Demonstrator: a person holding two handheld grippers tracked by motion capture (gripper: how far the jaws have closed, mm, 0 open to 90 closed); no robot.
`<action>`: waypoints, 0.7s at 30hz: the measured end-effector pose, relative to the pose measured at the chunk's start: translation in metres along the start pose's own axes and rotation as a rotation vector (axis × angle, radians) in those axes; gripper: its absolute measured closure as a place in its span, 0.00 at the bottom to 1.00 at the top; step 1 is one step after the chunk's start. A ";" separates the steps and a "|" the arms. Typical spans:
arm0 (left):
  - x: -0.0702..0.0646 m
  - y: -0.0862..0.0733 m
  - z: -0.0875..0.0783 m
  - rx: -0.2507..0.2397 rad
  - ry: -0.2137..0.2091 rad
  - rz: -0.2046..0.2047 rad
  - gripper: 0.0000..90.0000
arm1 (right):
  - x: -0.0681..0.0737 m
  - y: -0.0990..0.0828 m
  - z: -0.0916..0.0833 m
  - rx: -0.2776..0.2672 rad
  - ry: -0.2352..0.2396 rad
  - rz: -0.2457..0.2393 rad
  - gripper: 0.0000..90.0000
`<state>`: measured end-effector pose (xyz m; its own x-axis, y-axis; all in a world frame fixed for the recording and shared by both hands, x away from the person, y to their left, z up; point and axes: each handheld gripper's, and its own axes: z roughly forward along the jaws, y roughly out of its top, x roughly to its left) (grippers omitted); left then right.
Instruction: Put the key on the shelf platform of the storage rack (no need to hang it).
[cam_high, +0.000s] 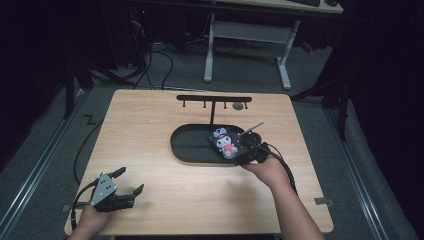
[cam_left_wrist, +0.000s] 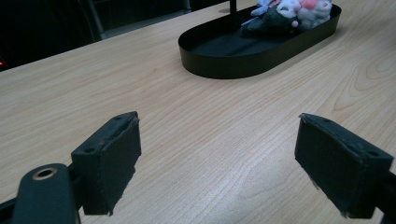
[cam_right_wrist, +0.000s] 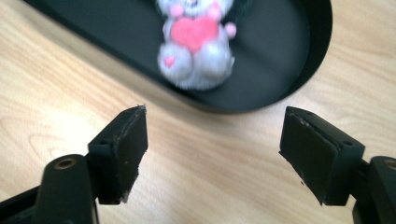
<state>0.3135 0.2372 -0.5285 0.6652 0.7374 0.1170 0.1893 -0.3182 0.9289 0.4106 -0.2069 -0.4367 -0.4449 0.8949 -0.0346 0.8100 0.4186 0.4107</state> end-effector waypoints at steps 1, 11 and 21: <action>0.000 0.000 0.000 0.000 0.003 0.001 0.17 | -0.001 -0.005 0.000 -0.010 0.005 0.003 0.26; -0.001 0.000 0.001 0.007 0.015 0.002 0.17 | -0.011 -0.071 0.010 -0.160 0.000 0.045 0.24; -0.001 0.000 0.001 0.010 0.016 0.002 0.17 | -0.012 -0.129 0.021 -0.357 -0.030 0.108 0.23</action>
<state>0.3139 0.2360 -0.5286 0.6541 0.7461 0.1245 0.1951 -0.3254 0.9252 0.3192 -0.2680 -0.5083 -0.3485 0.9373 0.0020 0.6651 0.2458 0.7052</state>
